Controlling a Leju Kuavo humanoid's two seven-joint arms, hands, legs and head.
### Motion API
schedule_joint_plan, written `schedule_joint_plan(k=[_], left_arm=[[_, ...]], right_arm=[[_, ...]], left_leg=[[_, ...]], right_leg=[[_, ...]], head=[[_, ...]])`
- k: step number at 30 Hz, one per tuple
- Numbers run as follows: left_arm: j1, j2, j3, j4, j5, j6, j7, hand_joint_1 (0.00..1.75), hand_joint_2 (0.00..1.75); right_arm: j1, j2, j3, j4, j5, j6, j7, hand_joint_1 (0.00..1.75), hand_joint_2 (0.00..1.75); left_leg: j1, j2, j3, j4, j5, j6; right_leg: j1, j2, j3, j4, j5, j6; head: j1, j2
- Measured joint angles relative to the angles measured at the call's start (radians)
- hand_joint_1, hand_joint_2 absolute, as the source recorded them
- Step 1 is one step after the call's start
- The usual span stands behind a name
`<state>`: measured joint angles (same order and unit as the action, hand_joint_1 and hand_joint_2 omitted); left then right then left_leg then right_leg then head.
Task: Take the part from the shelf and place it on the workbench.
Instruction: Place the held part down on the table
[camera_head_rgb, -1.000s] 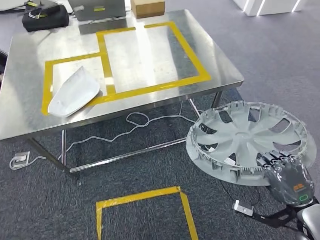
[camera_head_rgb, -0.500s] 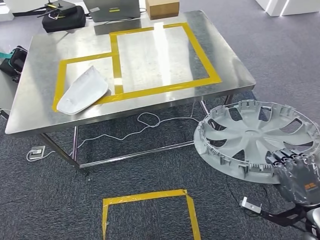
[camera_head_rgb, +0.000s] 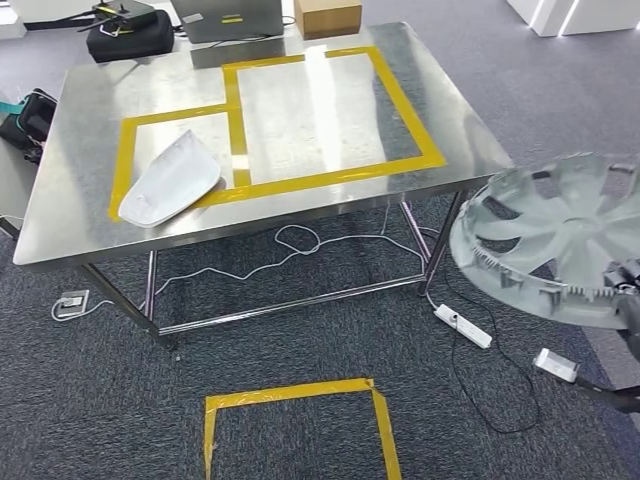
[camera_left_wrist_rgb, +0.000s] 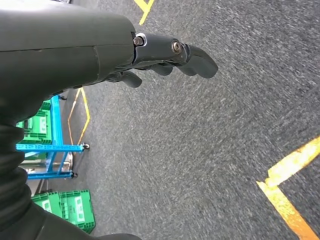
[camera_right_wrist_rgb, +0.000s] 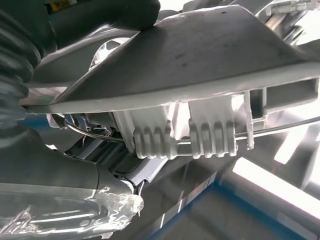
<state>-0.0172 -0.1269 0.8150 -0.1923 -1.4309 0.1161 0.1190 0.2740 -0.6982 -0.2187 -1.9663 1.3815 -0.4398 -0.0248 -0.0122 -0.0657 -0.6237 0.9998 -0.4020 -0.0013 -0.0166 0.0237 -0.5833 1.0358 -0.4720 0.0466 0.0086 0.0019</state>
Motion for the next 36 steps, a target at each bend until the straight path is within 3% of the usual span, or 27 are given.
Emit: schedule_joint_plan(k=[3,8,14,19,23,31,36], left_arm=[[0.0,0.0,0.0,0.0,-0.004,0.003,0.001,0.0,1.75],[-0.003,0.0,0.001,0.0,-0.008,0.003,0.001,0.0,1.75],[-0.003,0.0,0.001,0.0,-0.015,0.003,0.001,0.0,1.75],[-0.005,0.0,0.002,0.0,-0.02,0.002,0.001,0.0,1.75],[-0.005,0.0,0.002,0.0,-0.026,0.001,0.001,0.0,1.75],[-0.01,0.0,0.001,0.0,-0.041,0.0,0.001,0.0,1.75],[-0.012,0.001,0.001,0.0,-0.043,0.001,-0.002,0.0,1.75]], right_arm=[[-0.025,0.017,-0.059,0.029,0.134,-0.102,0.033,1.75,1.75],[-0.047,0.048,-0.111,0.068,0.177,-0.166,0.026,1.75,1.75],[-0.071,0.157,-0.236,0.099,0.184,-0.238,-0.183,1.75,1.75],[-0.101,0.247,-0.313,0.099,0.184,-0.242,-0.297,1.75,1.75],[-0.115,0.306,-0.353,0.091,0.184,-0.242,-0.358,1.75,1.75],[-0.189,0.481,-0.371,0.037,0.184,-0.242,-0.487,1.75,1.75],[-0.218,0.56,-0.355,0.032,0.184,-0.243,-0.501,1.75,1.75]], left_leg=[[-0.001,0.0,0.0,0.0,0.0,0.001],[-0.002,0.0,0.0,0.0,0.0,0.002],[-0.003,0.0,-0.001,0.0,0.0,0.003],[-0.002,0.0,-0.001,0.0,0.0,0.003],[-0.002,0.0,-0.001,0.0,0.0,0.003],[-0.002,0.001,-0.001,0.0,0.0,0.003],[-0.002,0.001,-0.001,0.0,0.0,0.003]], right_leg=[[-0.001,0.0,0.001,-0.002,0.001,0.001],[-0.002,0.0,0.001,-0.004,0.001,0.002],[-0.003,0.0,0.001,-0.005,0.002,0.003],[-0.003,0.0,0.001,-0.005,0.001,0.003],[-0.003,0.0,0.001,-0.005,0.001,0.003],[-0.002,0.001,0.001,-0.004,0.001,0.003],[-0.002,0.001,0.002,-0.004,0.001,0.003]], head=[[0.0,0.0],[0.0,0.0],[0.0,0.0],[0.0,0.0],[0.0,0.0],[0.0,0.0],[0.0,0.0]])
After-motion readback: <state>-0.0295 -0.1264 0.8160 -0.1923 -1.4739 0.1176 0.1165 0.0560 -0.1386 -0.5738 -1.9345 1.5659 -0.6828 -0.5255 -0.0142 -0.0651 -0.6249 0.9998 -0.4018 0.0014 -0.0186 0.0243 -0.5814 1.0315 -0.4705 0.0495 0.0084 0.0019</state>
